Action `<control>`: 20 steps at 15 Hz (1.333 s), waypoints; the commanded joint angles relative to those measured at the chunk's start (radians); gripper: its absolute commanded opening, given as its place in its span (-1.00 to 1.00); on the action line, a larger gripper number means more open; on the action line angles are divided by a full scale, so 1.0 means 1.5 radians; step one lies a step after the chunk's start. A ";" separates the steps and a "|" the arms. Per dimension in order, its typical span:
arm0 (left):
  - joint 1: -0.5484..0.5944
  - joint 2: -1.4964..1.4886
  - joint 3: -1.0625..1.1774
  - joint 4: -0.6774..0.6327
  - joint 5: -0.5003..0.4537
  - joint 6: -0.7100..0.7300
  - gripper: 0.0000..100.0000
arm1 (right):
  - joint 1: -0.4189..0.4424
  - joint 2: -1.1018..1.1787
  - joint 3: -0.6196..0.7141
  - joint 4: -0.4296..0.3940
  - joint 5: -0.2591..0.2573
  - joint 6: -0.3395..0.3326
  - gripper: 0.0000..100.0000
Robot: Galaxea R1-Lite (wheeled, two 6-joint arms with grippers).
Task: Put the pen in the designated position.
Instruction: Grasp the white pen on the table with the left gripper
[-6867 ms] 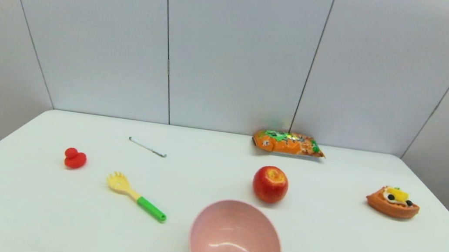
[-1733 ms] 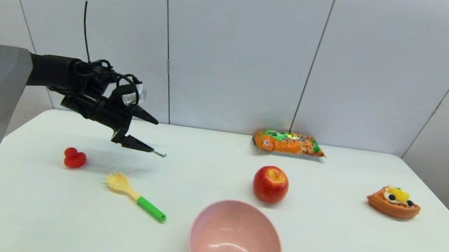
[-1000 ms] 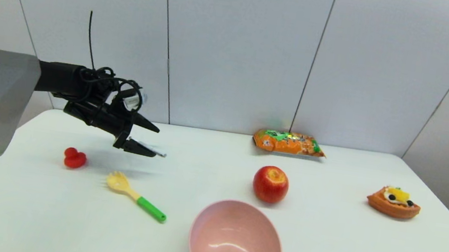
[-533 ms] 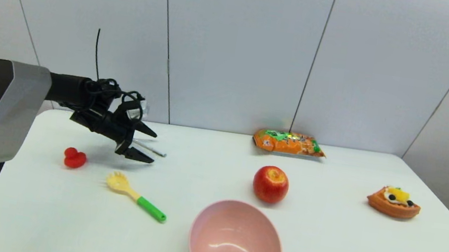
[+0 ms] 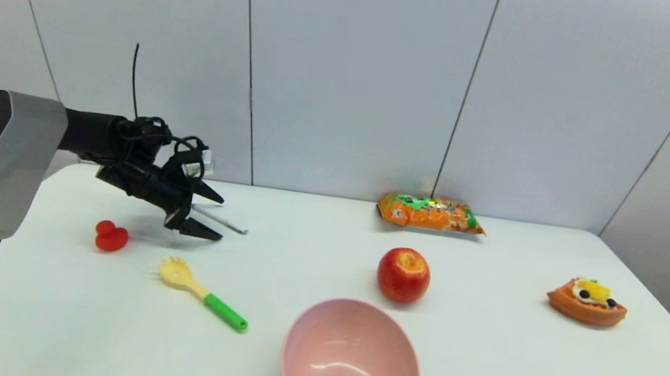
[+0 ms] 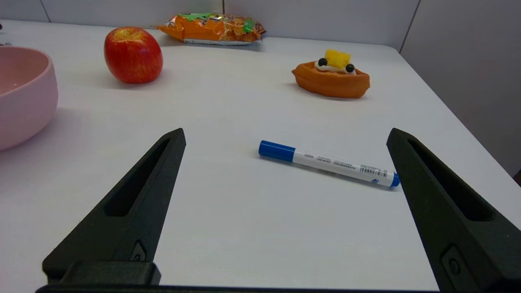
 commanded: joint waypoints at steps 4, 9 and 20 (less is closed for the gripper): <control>0.020 0.009 0.000 0.002 0.013 0.006 1.00 | 0.000 0.001 0.000 0.000 0.000 0.000 1.00; 0.017 0.010 0.001 0.009 0.005 0.002 1.00 | 0.000 0.001 0.000 0.000 0.001 0.000 1.00; 0.017 0.017 0.000 0.065 -0.017 -0.002 1.00 | 0.000 0.001 0.000 0.000 0.001 0.000 1.00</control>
